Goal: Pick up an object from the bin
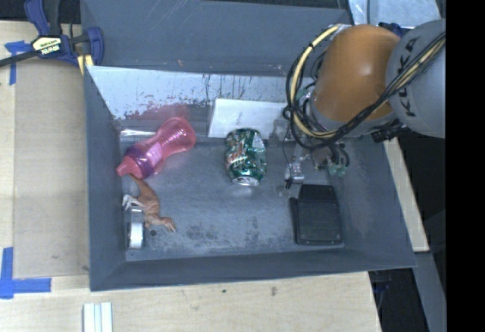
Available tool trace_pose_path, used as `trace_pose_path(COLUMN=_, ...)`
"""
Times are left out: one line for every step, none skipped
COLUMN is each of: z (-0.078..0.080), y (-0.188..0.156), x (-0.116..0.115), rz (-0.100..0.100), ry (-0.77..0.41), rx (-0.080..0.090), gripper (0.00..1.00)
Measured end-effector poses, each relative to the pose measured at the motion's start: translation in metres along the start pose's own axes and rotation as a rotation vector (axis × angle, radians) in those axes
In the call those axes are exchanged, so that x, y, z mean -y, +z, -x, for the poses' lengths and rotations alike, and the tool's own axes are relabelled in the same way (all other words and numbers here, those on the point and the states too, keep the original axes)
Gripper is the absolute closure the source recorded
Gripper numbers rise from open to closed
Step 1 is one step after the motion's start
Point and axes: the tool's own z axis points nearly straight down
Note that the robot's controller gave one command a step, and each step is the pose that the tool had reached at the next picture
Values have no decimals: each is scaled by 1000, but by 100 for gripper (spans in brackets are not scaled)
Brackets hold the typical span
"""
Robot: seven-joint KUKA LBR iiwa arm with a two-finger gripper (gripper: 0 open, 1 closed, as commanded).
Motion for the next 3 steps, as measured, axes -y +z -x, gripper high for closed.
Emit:
trace_pose_path(z=2, y=-5, x=0, rz=0, ry=0, rx=8, gripper=0)
trace_pose_path(z=1, y=-6, x=0, rz=0, ry=-3, rx=7, gripper=0)
trace_pose_path(z=16, y=-51, x=-16, rz=-3, ry=-177, rx=12, gripper=0)
